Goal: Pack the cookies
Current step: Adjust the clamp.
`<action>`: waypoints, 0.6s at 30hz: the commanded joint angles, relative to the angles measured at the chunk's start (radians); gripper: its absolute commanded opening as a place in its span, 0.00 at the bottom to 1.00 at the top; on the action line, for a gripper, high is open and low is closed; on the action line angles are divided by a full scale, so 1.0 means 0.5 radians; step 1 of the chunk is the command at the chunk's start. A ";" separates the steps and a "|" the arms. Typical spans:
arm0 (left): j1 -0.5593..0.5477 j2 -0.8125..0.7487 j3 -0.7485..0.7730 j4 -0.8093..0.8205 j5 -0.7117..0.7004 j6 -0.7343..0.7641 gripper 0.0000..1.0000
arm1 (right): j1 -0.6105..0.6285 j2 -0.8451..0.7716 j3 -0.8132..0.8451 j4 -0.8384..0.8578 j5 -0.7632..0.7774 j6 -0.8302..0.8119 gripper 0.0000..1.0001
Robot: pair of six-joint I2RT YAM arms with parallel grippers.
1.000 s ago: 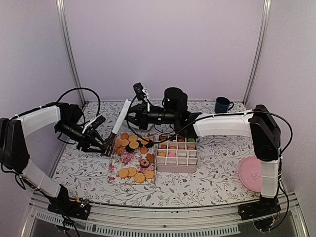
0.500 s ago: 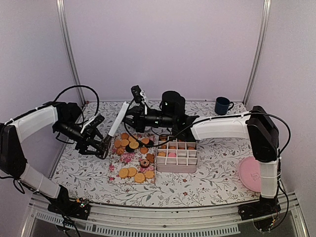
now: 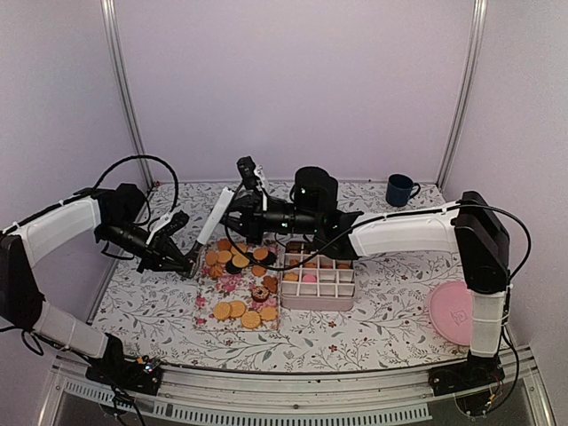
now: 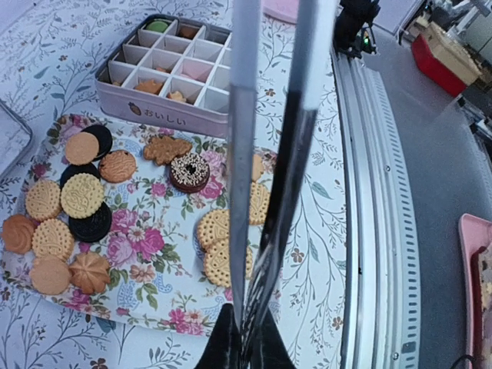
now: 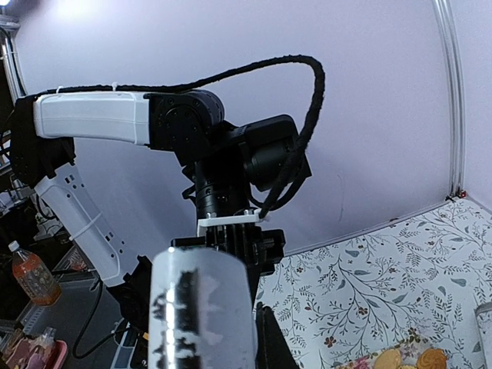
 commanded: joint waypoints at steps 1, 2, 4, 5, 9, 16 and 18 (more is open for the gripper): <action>-0.008 -0.041 -0.009 -0.013 -0.058 -0.082 0.00 | -0.006 -0.122 -0.019 0.104 0.072 -0.072 0.00; -0.012 -0.048 -0.010 -0.008 -0.057 -0.081 0.00 | -0.001 -0.123 -0.020 0.103 0.074 -0.079 0.00; -0.011 -0.056 -0.015 -0.001 -0.070 -0.079 0.00 | -0.001 -0.125 -0.026 0.104 0.075 -0.086 0.00; -0.012 -0.060 -0.017 -0.001 -0.076 -0.075 0.00 | -0.001 -0.128 -0.029 0.104 0.075 -0.089 0.00; -0.015 -0.061 -0.021 -0.007 -0.084 -0.068 0.00 | 0.003 -0.143 -0.045 0.112 0.072 -0.099 0.00; -0.015 -0.110 -0.047 0.063 -0.080 -0.164 0.97 | 0.072 -0.176 0.023 -0.030 0.295 -0.222 0.00; -0.011 -0.163 -0.059 0.122 -0.108 -0.197 0.99 | 0.100 -0.180 0.051 -0.103 0.367 -0.295 0.00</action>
